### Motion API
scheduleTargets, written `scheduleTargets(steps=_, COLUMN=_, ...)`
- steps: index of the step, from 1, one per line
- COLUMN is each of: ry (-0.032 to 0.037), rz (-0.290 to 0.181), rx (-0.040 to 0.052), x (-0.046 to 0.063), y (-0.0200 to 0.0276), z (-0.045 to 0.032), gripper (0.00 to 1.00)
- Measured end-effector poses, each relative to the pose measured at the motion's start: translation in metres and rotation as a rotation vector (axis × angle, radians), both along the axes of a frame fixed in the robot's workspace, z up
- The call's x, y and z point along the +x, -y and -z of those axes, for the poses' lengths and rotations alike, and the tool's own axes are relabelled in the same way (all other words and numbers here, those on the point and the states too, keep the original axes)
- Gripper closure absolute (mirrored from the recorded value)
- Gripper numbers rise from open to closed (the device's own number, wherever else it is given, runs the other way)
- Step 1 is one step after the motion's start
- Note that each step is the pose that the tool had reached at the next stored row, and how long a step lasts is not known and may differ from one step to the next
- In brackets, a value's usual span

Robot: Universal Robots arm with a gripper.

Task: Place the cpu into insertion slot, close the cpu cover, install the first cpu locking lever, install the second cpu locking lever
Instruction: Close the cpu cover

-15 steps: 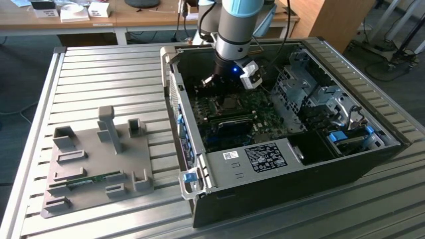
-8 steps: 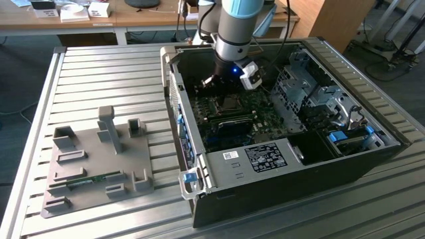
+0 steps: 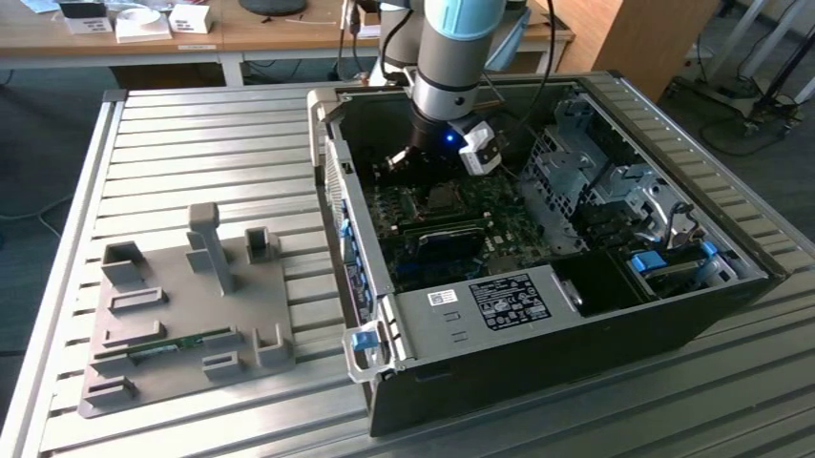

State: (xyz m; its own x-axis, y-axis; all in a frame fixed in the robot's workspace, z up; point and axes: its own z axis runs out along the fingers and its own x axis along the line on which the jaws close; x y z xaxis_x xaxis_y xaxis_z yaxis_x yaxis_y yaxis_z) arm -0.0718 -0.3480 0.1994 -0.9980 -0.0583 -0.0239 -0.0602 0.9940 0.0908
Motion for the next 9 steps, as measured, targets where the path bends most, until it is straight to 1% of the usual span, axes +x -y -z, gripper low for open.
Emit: scheduleTargets(steps=9, ry=0.0001, rz=0.0, rx=0.0001, x=0.0, y=0.0, z=0.0026, gripper=0.89)
